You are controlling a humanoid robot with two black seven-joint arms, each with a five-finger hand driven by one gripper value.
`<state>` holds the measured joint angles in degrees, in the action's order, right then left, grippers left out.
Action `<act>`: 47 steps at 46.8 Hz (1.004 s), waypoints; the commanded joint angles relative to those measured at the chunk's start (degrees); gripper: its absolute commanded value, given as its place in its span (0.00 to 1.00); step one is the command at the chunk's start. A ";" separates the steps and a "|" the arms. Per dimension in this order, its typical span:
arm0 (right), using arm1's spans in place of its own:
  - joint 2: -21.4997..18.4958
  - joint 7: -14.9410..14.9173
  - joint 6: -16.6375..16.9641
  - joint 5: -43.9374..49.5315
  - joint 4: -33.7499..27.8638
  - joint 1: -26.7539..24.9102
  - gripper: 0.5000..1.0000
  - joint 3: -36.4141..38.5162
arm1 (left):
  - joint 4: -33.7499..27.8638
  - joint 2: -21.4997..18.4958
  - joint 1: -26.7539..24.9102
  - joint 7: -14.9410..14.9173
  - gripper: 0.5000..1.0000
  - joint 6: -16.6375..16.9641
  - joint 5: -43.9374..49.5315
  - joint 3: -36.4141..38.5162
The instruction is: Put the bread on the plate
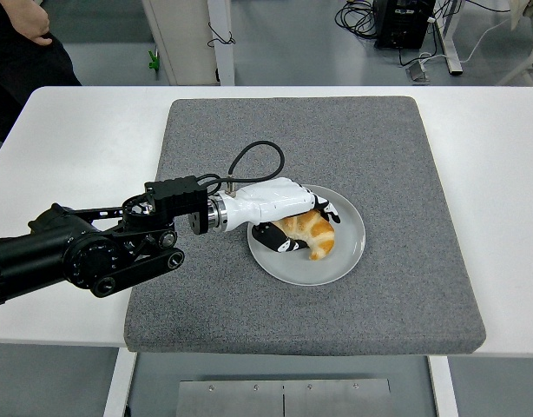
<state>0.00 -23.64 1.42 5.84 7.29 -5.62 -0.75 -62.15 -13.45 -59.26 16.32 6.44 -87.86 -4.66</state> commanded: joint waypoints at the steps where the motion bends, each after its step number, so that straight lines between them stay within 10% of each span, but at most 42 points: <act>1: 0.00 0.00 -0.01 -0.04 0.00 -0.01 1.00 0.05 | -0.08 -0.08 -0.16 0.90 0.92 -0.11 0.06 -0.35; 47: 0.00 0.00 0.07 -0.04 0.00 -0.01 1.00 0.05 | -0.96 -2.72 -0.07 3.80 0.94 -0.38 24.30 -14.76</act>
<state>0.00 -23.64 1.41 5.80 7.29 -5.63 -0.71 -63.21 -15.82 -59.65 18.83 5.78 -66.95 -18.62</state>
